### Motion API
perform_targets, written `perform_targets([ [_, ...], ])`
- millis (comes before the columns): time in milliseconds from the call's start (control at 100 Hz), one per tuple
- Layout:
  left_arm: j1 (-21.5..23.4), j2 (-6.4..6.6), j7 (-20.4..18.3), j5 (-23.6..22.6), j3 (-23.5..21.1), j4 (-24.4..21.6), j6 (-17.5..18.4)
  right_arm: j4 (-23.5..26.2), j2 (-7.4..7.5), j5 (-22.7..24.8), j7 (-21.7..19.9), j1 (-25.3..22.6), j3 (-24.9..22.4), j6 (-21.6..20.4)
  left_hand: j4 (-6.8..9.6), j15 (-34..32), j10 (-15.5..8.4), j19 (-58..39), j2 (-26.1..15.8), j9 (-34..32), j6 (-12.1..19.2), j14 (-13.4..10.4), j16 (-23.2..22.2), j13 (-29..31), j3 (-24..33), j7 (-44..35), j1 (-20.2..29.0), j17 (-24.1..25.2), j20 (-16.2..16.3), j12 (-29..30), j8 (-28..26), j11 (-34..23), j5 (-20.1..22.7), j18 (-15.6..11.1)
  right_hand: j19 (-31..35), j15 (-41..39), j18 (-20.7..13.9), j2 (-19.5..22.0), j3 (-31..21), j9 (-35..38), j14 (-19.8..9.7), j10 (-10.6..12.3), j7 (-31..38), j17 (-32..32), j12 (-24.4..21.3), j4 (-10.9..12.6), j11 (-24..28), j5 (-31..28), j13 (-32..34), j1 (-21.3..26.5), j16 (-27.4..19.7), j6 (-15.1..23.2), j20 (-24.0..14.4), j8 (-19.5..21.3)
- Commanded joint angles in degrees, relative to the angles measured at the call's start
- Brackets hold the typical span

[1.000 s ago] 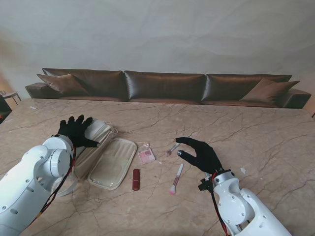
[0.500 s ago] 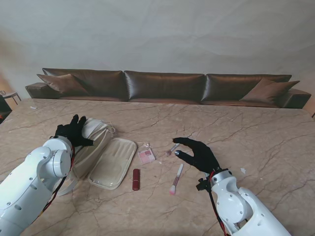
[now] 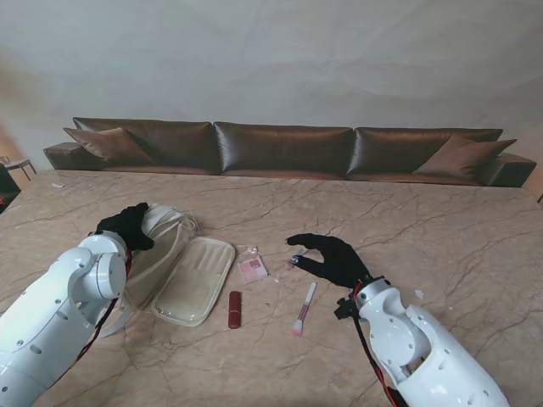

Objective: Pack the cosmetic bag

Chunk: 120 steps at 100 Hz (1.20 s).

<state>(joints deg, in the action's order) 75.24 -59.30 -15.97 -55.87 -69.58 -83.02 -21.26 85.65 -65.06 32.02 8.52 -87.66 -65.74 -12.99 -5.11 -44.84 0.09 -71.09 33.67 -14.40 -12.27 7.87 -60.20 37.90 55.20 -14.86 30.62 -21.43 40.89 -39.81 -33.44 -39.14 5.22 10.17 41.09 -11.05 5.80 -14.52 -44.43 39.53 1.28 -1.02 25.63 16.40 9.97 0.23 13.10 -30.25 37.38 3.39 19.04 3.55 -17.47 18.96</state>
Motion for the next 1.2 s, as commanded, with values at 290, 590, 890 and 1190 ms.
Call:
perform_targets([
  [290, 0.8, -0.80, 4.2, 1.2, 0.1, 2.5, 0.6, 0.1, 1.46, 4.4, -7.4, 8.7, 5.4, 7.2, -2.11, -9.4, -4.2, -23.0, -3.1, -13.0, 9.8, -2.1, -1.6, 16.1, 4.5, -41.2, 11.6, -23.2, -1.7, -0.2, -10.5, -3.9, 5.3, -6.6, 7.1, -3.5, 1.8, -3.1, -4.0, 1.8, 2.1, 1.7, 1.6, 1.2, 4.6, -1.7, 9.9, -1.2, 3.7, 2.5, 5.4, 1.9, -6.8, 3.2],
  [590, 1.7, -1.64, 7.9, 3.9, -0.6, 2.0, -0.6, -6.0, 1.47, 6.4, -10.6, 18.8, 15.0, 11.1, -9.03, -21.2, -4.9, -38.2, -4.9, -27.0, 13.4, -2.9, -1.7, 26.2, -7.1, -44.4, 28.4, -36.3, -8.0, -15.5, -9.2, 5.4, 12.0, -10.1, 8.6, -10.1, 0.9, -16.7, -9.9, -2.0, 1.6, 3.1, 2.3, -0.3, 11.2, -4.9, 17.4, 0.2, 1.9, 10.5, 13.7, 2.1, -17.2, 5.7],
  [890, 0.7, -2.14, 9.0, 6.5, 1.1, 2.3, -1.6, -16.8, -1.14, 5.3, -6.9, 28.4, 27.9, 12.6, -9.36, -23.5, -5.4, -41.0, -7.1, -28.7, 13.6, -4.4, -1.3, 29.2, -9.5, -45.0, 31.7, -40.4, -10.3, -16.3, -9.1, 4.0, 13.2, -11.6, 9.2, -24.8, 0.5, -27.4, -19.9, -6.0, 0.5, 4.5, 3.9, -2.8, 19.4, -8.2, 24.7, 0.8, -6.2, 14.6, 26.3, 2.4, -25.0, 4.2],
  [1190, -0.2, -2.83, 10.8, 9.1, 2.7, 2.4, -3.2, -25.2, -5.42, 2.1, -3.9, 34.7, 38.2, 13.8, -9.55, -24.4, -5.4, -42.8, -7.9, -28.9, 13.2, -5.3, -1.1, 30.7, -10.4, -44.8, 32.8, -41.0, -10.6, -16.2, -8.7, 3.6, 13.2, -13.0, 4.8, -31.0, -1.1, -29.8, -20.4, -17.7, 0.0, 3.8, 2.6, -11.5, 24.1, -9.0, 27.3, 5.4, -21.2, 14.0, 29.7, 0.9, -25.5, 1.7],
])
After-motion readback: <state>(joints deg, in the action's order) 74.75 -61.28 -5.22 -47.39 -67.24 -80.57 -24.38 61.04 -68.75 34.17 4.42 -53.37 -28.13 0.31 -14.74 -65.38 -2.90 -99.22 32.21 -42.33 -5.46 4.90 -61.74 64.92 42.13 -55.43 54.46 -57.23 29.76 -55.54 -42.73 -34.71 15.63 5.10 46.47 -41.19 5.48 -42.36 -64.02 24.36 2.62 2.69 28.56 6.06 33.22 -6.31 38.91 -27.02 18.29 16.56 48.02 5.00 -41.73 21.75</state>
